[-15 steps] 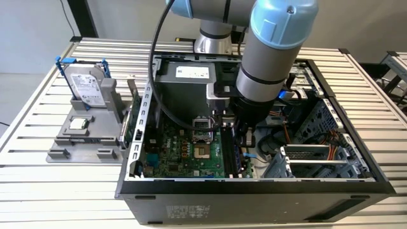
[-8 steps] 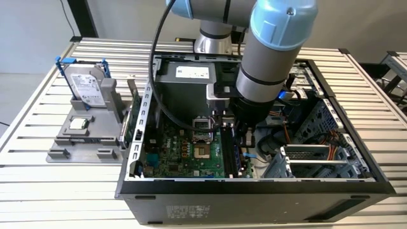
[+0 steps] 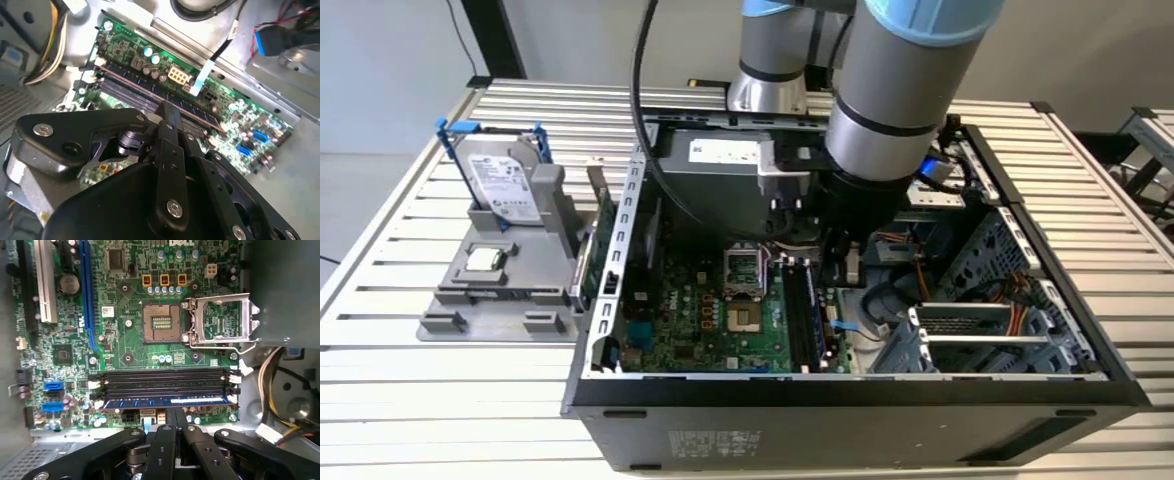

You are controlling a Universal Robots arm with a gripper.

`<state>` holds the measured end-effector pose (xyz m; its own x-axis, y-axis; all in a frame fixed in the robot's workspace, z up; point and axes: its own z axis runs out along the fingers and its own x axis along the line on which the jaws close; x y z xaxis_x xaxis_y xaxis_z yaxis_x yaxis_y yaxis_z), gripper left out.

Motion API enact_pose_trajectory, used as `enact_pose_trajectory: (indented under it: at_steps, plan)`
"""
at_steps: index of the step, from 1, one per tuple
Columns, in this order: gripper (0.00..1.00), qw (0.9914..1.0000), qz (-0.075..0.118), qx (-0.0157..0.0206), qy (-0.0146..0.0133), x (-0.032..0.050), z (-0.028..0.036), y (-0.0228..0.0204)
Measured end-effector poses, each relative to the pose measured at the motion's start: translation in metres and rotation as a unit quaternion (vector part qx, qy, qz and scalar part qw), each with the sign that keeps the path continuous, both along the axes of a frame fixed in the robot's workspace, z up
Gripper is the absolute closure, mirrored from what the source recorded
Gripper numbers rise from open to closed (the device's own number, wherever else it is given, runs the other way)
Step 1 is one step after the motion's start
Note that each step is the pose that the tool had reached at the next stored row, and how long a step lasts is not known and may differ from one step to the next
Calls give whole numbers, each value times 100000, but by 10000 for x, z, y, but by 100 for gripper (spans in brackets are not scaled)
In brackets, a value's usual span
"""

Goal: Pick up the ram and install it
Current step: 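Press down the ram until it locks into place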

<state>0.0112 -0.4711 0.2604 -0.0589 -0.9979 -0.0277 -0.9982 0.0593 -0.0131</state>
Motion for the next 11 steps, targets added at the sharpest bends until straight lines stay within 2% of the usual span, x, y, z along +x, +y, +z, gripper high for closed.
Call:
enact_pose_trajectory:
  at_steps: [6,11]
  plan:
    - [100,100000,0,-12,2,0,268,0]
    - [100,100000,2,-2,1,0,341,0]
